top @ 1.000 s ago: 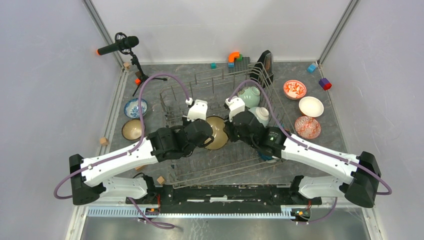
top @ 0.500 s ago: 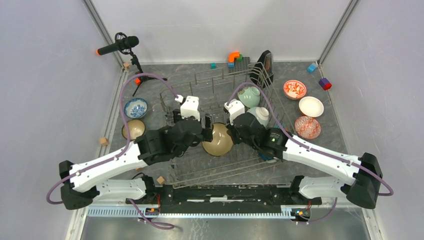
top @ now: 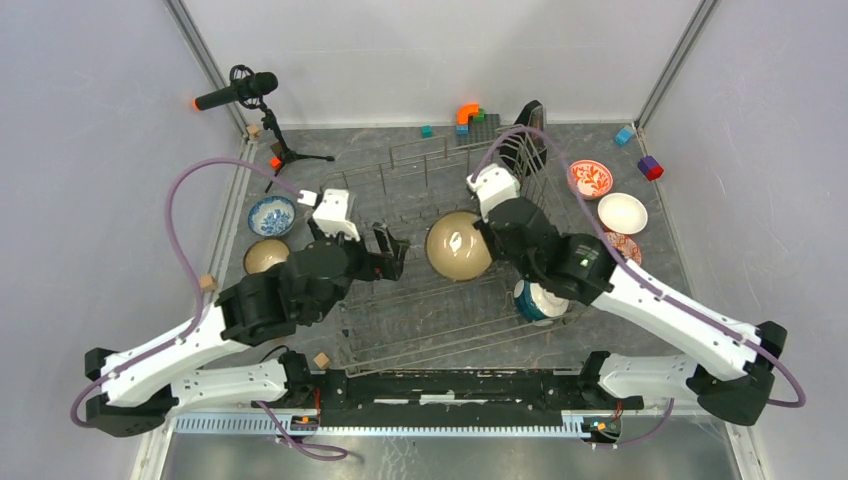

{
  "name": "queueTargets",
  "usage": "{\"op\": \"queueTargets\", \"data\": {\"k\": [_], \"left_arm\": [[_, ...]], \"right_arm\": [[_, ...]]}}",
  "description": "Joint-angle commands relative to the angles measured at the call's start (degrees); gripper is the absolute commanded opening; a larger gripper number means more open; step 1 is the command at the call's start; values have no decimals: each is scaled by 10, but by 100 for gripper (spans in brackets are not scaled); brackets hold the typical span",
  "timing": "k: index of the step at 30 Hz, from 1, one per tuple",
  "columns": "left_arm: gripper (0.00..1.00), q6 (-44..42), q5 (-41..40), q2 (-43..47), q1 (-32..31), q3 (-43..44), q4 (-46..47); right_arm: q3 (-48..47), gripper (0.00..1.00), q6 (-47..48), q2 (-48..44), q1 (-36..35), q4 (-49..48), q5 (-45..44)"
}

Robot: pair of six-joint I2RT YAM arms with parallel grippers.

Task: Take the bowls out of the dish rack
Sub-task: Pick up the bowl from the dish rack, then place the bowl at the center of the board.

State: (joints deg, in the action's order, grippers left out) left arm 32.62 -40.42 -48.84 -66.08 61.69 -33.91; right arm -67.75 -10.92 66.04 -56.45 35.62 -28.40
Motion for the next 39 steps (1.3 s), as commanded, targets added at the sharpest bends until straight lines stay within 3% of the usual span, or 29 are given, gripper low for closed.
{"op": "queueTargets", "data": {"k": [1,5,8,14,18,21,25,34,39], "left_arm": [[100,-59,-35,43,-2,-13,34],[100,-110,-78,89,-2,-57,62],[100,-137,-110,116,-2,-96,88],[100,-146,-136,138,-1,-139,106],[100,-135,-138,140,-2,-137,80],[100,-120,-140,143,-1,-142,64],[100,-112,-138,143,-2,-137,53],[100,-73,-113,141,-2,-135,37],[100,-56,-100,132,-2,-130,26]], "right_arm": [[-139,0,34,-37,12,17,-114],[-261,0,59,-20,38,69,-186],[-333,0,70,8,88,95,-186],[-361,0,33,48,212,73,-198],[-241,0,-46,-11,384,-26,-146],[-187,0,-124,-33,513,-31,-94],[-98,0,-199,-64,603,-44,-104],[72,0,-257,-121,686,-50,-212],[178,0,-282,-143,728,-52,-191]]}}
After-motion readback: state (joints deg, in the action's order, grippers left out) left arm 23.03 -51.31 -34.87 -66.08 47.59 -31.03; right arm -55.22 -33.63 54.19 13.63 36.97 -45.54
